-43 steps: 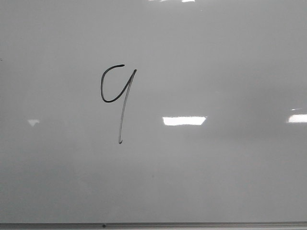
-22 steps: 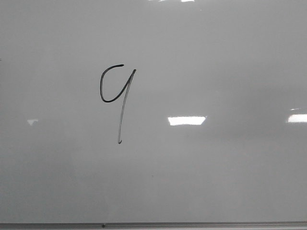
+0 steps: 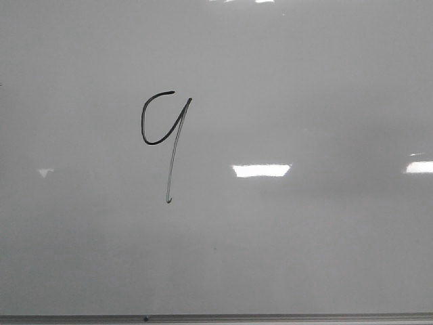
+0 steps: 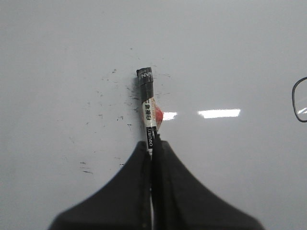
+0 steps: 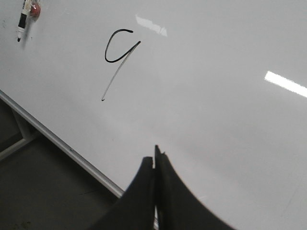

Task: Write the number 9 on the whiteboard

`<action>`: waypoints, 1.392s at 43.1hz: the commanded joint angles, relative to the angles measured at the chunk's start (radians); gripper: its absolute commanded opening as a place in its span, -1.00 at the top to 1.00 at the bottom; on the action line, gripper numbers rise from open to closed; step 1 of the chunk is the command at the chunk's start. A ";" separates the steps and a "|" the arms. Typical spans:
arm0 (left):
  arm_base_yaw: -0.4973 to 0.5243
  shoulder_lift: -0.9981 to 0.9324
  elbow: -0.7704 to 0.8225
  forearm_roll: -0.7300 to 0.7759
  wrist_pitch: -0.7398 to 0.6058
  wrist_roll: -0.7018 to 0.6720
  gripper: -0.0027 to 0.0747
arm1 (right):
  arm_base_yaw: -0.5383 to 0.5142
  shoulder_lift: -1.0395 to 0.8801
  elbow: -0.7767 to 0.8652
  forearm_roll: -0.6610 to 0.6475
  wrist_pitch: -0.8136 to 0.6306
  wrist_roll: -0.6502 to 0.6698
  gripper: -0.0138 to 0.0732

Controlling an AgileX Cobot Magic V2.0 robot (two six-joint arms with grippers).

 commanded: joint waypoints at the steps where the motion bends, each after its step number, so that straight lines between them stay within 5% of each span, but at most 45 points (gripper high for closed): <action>1: 0.003 -0.019 0.002 -0.009 -0.090 -0.009 0.98 | -0.003 0.003 -0.025 0.025 -0.061 0.000 0.85; 10: 0.003 -0.019 0.002 -0.009 -0.090 -0.009 0.98 | -0.009 -0.012 -0.018 -0.017 -0.151 0.031 0.85; 22: 0.003 -0.019 0.002 -0.009 -0.090 -0.009 0.98 | -0.118 -0.149 0.164 -0.490 -0.481 0.638 0.85; 27: 0.003 -0.019 0.002 -0.009 -0.090 -0.009 0.98 | -0.176 -0.226 0.275 -0.605 -0.526 0.793 0.85; 37: 0.003 -0.019 0.002 -0.009 -0.090 -0.009 0.98 | -0.212 -0.345 0.442 -0.607 -0.508 0.807 0.85; 60: 0.003 -0.019 0.002 -0.009 -0.090 -0.009 0.98 | -0.213 -0.448 0.438 -0.605 -0.387 0.802 0.85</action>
